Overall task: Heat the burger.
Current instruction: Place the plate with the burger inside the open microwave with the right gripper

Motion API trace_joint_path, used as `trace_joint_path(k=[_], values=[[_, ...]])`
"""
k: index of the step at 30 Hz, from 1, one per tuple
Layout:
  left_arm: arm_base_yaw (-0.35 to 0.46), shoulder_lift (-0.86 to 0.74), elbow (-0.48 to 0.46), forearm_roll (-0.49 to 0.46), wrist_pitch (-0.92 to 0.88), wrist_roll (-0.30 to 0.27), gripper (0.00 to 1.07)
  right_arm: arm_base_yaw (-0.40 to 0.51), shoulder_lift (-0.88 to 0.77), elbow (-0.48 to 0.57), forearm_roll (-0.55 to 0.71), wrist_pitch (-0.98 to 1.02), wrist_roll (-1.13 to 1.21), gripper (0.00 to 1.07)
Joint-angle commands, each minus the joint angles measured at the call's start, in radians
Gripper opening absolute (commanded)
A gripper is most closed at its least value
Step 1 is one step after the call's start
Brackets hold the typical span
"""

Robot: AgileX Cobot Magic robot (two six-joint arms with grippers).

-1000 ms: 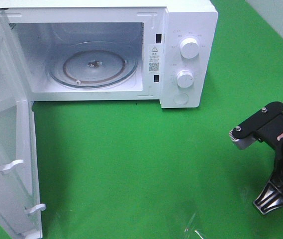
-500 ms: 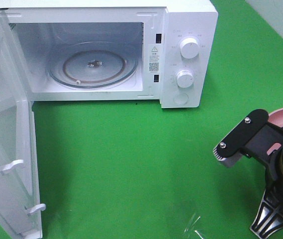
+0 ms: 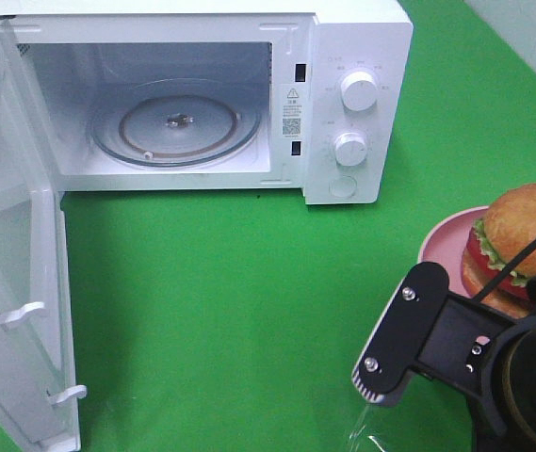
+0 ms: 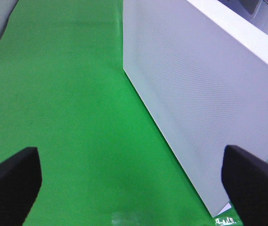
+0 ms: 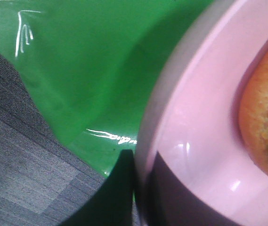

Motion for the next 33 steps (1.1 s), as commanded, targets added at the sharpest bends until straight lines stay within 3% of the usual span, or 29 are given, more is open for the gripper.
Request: trace_joint_path(k=[1, 3, 10, 33], values=[[0.000, -0.020, 0.004, -0.002, -0.014, -0.002, 0.96, 0.036, -0.012, 0.001, -0.043, 0.038, -0.032, 0.00], [0.000, -0.020, 0.004, -0.002, -0.014, -0.002, 0.96, 0.088, -0.012, 0.000, -0.044, 0.038, -0.069, 0.00], [0.000, -0.020, 0.004, -0.002, -0.014, -0.002, 0.96, 0.130, -0.012, 0.000, -0.045, 0.032, -0.143, 0.00], [0.000, -0.020, 0.004, -0.002, -0.014, -0.002, 0.96, 0.130, -0.012, -0.037, -0.162, -0.171, -0.494, 0.00]])
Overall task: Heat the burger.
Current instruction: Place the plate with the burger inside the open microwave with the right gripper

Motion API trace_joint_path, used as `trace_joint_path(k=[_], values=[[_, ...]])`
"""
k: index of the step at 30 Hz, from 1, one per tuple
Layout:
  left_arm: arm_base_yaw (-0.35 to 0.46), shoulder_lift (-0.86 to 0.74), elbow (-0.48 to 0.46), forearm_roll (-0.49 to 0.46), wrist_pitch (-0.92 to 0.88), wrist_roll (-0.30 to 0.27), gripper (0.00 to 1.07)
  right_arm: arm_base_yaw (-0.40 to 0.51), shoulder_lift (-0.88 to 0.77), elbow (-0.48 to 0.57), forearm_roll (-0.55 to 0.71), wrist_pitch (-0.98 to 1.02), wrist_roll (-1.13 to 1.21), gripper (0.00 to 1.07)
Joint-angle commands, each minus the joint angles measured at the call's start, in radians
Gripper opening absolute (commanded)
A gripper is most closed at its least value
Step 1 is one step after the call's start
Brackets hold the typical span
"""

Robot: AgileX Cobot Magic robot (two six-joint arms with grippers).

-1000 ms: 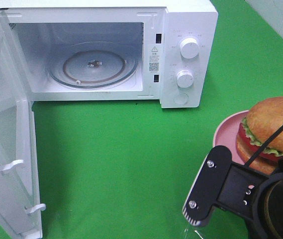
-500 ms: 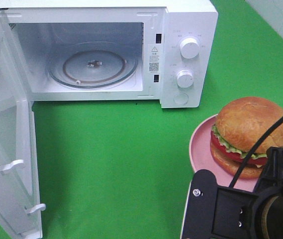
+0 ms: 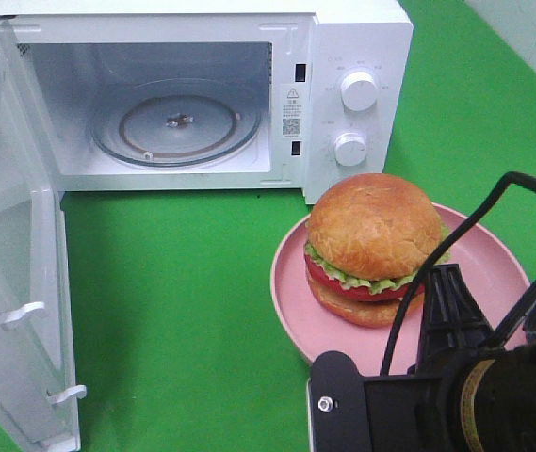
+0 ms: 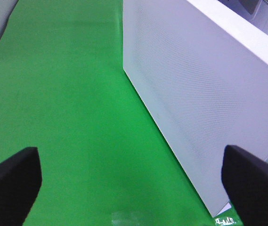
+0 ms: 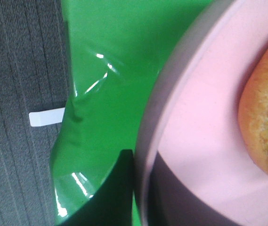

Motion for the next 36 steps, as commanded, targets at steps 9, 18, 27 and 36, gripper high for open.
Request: trace_joint_path(k=[9, 18, 27, 36], values=[[0.000, -0.020, 0.004, -0.002, -0.014, -0.002, 0.96, 0.005, -0.012, -0.018, -0.169, -0.118, -0.031, 0.00], [0.000, -0.020, 0.004, -0.002, -0.014, -0.002, 0.96, 0.003, -0.012, -0.018, -0.186, -0.207, -0.207, 0.00], [0.000, -0.020, 0.004, -0.002, -0.014, -0.002, 0.96, -0.157, -0.012, -0.018, -0.079, -0.315, -0.477, 0.00], [0.000, -0.020, 0.004, -0.002, -0.014, -0.002, 0.96, -0.294, -0.012, -0.018, 0.069, -0.384, -0.779, 0.00]])
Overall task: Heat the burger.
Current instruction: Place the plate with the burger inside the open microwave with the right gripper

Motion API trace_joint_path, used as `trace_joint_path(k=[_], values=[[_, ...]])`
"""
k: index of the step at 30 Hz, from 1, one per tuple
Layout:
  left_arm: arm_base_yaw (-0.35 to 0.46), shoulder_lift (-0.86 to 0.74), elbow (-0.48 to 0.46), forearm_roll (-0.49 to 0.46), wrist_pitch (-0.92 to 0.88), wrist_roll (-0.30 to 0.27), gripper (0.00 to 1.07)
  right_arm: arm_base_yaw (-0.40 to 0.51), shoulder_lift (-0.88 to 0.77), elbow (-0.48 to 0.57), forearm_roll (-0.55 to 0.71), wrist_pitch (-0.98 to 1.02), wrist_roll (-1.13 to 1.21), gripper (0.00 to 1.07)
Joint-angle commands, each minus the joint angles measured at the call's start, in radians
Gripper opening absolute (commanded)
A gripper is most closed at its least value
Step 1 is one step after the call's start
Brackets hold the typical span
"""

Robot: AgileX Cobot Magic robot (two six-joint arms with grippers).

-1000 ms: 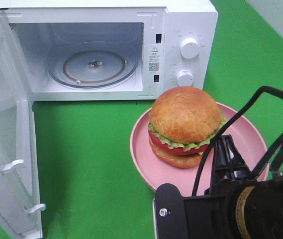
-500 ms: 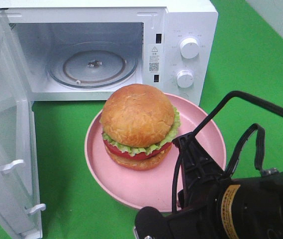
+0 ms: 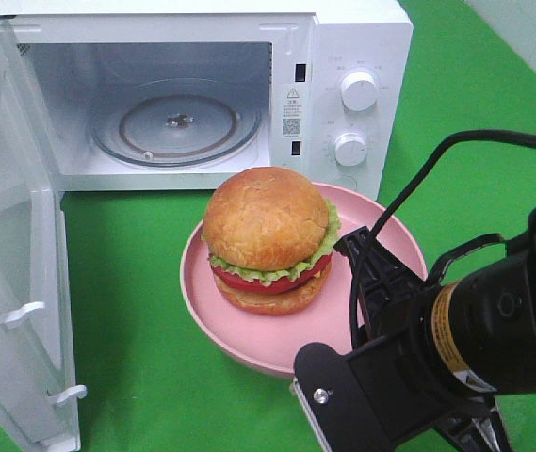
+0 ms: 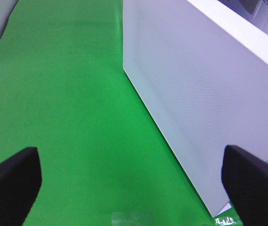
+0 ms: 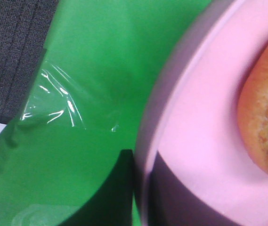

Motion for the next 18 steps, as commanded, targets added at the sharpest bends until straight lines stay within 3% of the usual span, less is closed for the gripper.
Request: trace_joint_path(k=[1, 7, 9, 12, 14, 18], values=[[0.000, -0.020, 0.004, -0.003, -0.014, -0.002, 0.96, -0.071, -0.012, -0.012, 0.029, -0.075, -0.140, 0.00], [0.000, -0.020, 0.004, -0.003, -0.014, -0.002, 0.96, -0.144, -0.012, -0.012, 0.116, -0.127, -0.293, 0.00], [0.000, -0.020, 0.004, -0.003, -0.014, -0.002, 0.96, -0.197, -0.012, -0.012, 0.217, -0.165, -0.435, 0.00], [0.000, -0.020, 0.004, -0.003, -0.014, -0.002, 0.96, -0.212, -0.012, -0.012, 0.249, -0.169, -0.469, 0.00], [0.000, -0.020, 0.004, -0.003, -0.014, -0.002, 0.96, -0.259, -0.012, -0.012, 0.369, -0.174, -0.660, 0.00], [0.000, -0.020, 0.004, -0.003, -0.014, -0.002, 0.96, -0.283, -0.012, -0.012, 0.452, -0.177, -0.773, 0.00]])
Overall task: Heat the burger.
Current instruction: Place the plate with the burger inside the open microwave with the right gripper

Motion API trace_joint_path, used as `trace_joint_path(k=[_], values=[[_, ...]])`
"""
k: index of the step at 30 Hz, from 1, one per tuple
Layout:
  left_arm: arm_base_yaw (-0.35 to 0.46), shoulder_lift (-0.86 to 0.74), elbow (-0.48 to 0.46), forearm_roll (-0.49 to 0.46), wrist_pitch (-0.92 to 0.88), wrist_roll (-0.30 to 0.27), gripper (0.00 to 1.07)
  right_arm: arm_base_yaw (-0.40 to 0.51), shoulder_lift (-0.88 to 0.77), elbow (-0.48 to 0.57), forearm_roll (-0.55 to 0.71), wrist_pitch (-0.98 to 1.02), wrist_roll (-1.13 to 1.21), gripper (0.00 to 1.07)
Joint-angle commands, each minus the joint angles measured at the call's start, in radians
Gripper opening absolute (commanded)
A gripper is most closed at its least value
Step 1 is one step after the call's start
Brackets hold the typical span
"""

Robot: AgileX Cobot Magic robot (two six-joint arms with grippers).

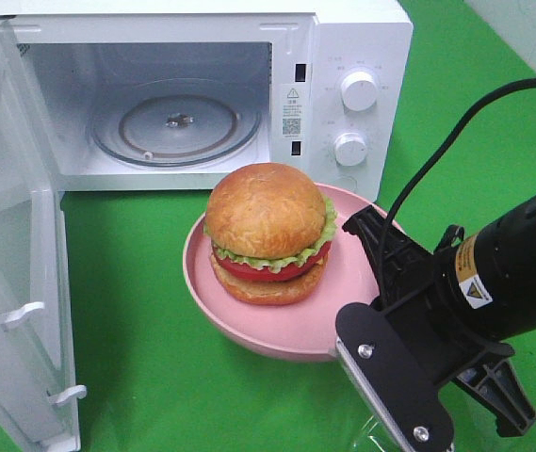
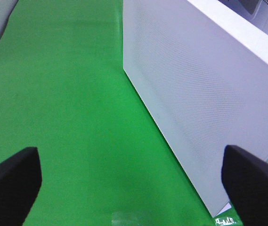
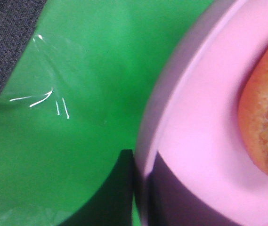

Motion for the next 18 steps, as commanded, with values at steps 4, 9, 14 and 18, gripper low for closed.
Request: trace_joint_path(k=[4, 9, 14, 18], values=[[0.000, -0.020, 0.004, -0.003, -0.014, -0.002, 0.96, -0.031, -0.012, -0.012, 0.130, -0.056, -0.184, 0.00], [0.000, -0.020, 0.004, -0.003, -0.014, -0.002, 0.96, -0.028, -0.012, -0.012, 0.125, -0.048, -0.178, 0.00], [0.000, -0.020, 0.004, -0.003, -0.014, -0.002, 0.96, -0.028, -0.008, -0.030, 0.127, -0.044, -0.168, 0.00], [0.000, -0.020, 0.004, -0.003, -0.014, -0.002, 0.96, -0.028, -0.008, -0.054, 0.127, -0.050, -0.141, 0.00]])
